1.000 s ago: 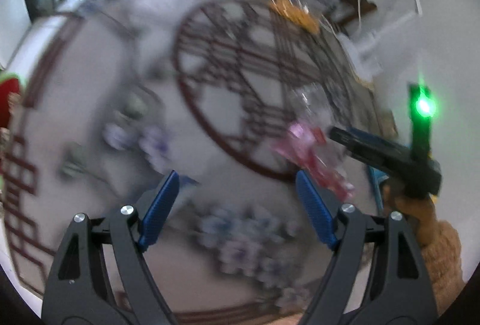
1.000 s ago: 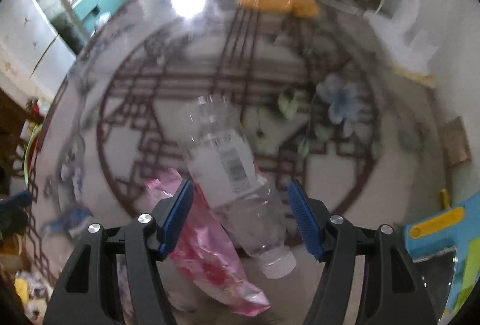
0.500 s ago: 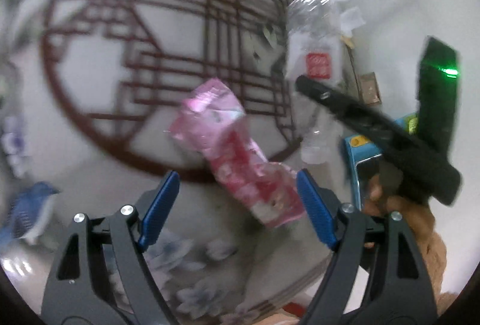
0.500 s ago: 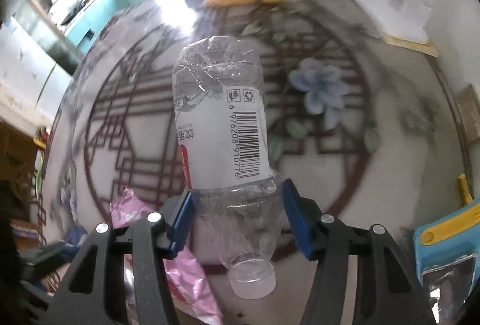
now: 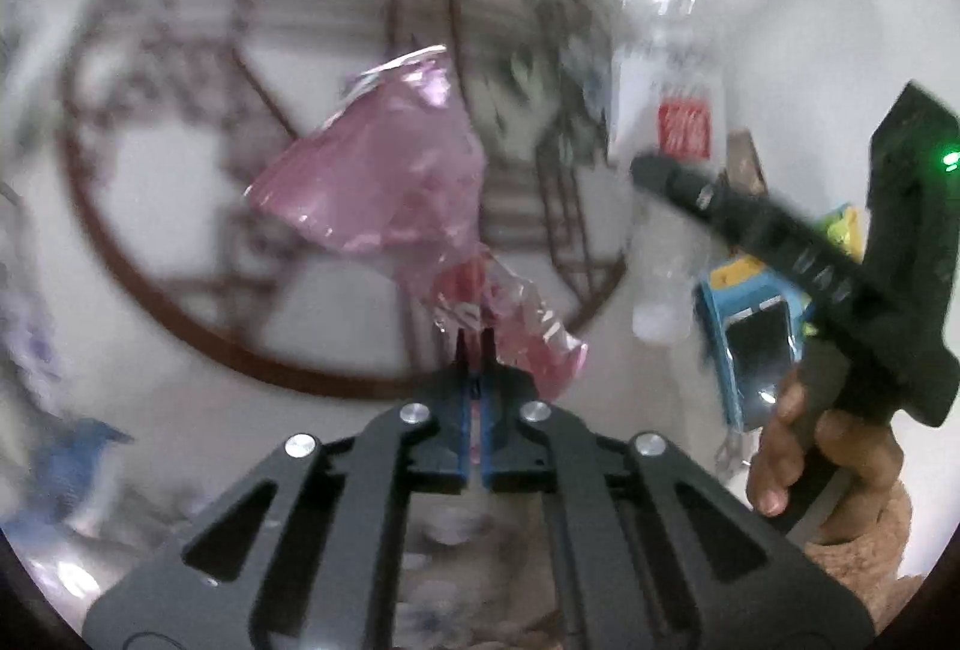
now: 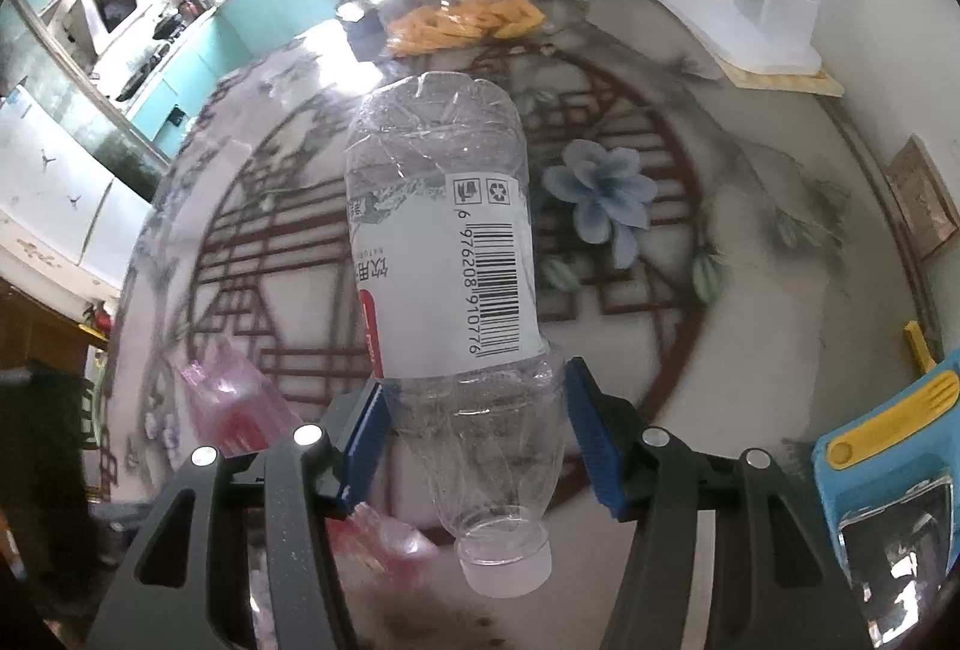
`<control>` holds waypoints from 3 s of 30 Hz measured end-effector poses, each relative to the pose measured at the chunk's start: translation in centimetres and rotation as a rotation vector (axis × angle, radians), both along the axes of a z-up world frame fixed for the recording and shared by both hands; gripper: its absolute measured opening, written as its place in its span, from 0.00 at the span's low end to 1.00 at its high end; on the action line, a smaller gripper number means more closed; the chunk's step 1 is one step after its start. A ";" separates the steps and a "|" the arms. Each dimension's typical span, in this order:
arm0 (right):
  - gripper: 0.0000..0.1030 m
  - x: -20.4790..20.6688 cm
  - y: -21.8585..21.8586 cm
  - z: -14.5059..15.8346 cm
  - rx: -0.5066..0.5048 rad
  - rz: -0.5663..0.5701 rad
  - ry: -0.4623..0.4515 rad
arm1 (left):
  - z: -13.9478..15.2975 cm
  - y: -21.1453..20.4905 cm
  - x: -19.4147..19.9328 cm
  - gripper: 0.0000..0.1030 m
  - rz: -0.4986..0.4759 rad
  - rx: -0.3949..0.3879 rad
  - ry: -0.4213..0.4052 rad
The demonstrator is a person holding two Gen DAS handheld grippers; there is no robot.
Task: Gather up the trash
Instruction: 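Grasp the pink wrapper with the left tool while the right grasps the clear water bottle, then carry the pink wrapper and water bottle in both tools over the red bucket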
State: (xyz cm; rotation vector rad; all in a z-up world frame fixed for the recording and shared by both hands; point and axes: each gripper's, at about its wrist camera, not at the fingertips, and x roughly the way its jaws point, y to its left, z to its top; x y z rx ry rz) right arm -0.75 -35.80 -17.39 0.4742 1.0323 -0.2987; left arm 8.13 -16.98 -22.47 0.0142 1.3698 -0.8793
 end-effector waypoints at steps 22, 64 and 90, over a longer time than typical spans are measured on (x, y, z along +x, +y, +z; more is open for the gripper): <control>0.53 3.8 12.9 9.0 -0.090 0.253 -0.279 | 15.1 15.7 0.6 0.02 0.378 0.074 -0.645; 0.53 16.0 38.4 8.4 -0.110 0.334 -0.244 | 13.6 40.3 12.3 0.02 0.458 0.112 -0.632; 0.53 22.0 48.5 7.8 -0.088 0.479 -0.211 | 11.3 49.2 18.1 0.02 0.561 0.142 -0.557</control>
